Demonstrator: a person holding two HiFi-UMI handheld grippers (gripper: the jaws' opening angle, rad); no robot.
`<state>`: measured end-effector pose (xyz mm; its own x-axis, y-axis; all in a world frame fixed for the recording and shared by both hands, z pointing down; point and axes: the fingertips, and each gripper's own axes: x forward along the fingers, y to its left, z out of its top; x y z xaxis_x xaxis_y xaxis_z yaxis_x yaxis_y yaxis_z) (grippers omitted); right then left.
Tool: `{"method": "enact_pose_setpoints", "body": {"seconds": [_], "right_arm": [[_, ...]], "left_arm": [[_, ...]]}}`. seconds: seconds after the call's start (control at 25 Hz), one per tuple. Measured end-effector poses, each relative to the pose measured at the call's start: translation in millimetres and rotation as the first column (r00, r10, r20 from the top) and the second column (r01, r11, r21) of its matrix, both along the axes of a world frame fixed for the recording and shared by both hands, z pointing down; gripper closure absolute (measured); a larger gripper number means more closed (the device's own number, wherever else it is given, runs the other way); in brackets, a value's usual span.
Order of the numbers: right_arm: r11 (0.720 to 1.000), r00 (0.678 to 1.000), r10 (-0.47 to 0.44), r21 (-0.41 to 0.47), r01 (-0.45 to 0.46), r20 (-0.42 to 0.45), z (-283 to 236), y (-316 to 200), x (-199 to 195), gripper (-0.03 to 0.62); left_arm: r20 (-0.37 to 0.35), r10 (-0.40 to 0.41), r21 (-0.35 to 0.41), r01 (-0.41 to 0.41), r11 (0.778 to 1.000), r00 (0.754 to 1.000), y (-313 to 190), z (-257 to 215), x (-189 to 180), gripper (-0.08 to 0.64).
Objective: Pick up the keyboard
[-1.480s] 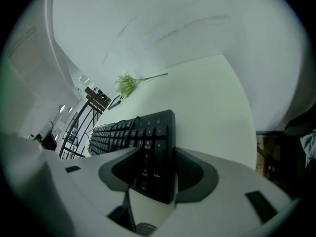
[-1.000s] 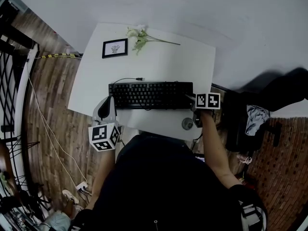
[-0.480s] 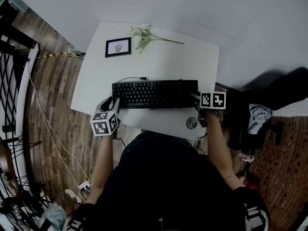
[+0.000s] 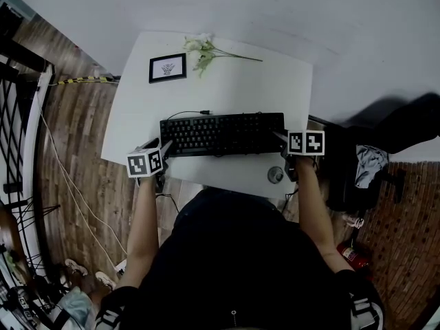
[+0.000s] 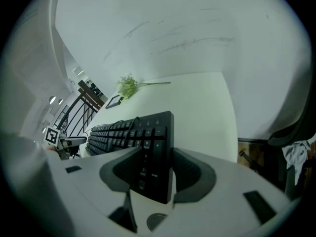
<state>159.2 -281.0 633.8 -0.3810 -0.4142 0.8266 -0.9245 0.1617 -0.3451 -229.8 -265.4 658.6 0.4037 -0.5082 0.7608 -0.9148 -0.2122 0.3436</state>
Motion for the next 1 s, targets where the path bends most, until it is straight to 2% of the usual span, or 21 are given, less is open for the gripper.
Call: {"method": "enact_pose_setpoints", "body": {"seconds": [0.16, 0.48, 0.76, 1.0], "right_arm": [[1.000, 1.000, -0.001, -0.001, 0.001, -0.003, -1.0, -0.1, -0.7, 0.394], [1.000, 1.000, -0.002, -0.004, 0.002, -0.011, -2.5, -0.1, -1.6, 0.394], [1.000, 1.000, -0.001, -0.008, 0.001, -0.018, -2.3, 0.2, -1.1, 0.394], [1.000, 1.000, 0.012, -0.020, -0.012, -0.011, 3.5, 2.0, 0.4, 0.394]], "left_arm": [[-0.045, 0.006, -0.078, -0.009, 0.997, 0.999, -0.6, 14.6, 0.2, 0.301], [-0.101, 0.010, -0.166, -0.027, 0.986, 0.995, -3.7, 27.5, 0.9, 0.264], [-0.071, 0.024, -0.208, -0.039, 0.977, 0.997, -4.0, 29.4, 1.9, 0.265], [-0.095, 0.011, -0.217, -0.031, 0.976, 0.995, -7.2, 28.8, 7.0, 0.306]]}}
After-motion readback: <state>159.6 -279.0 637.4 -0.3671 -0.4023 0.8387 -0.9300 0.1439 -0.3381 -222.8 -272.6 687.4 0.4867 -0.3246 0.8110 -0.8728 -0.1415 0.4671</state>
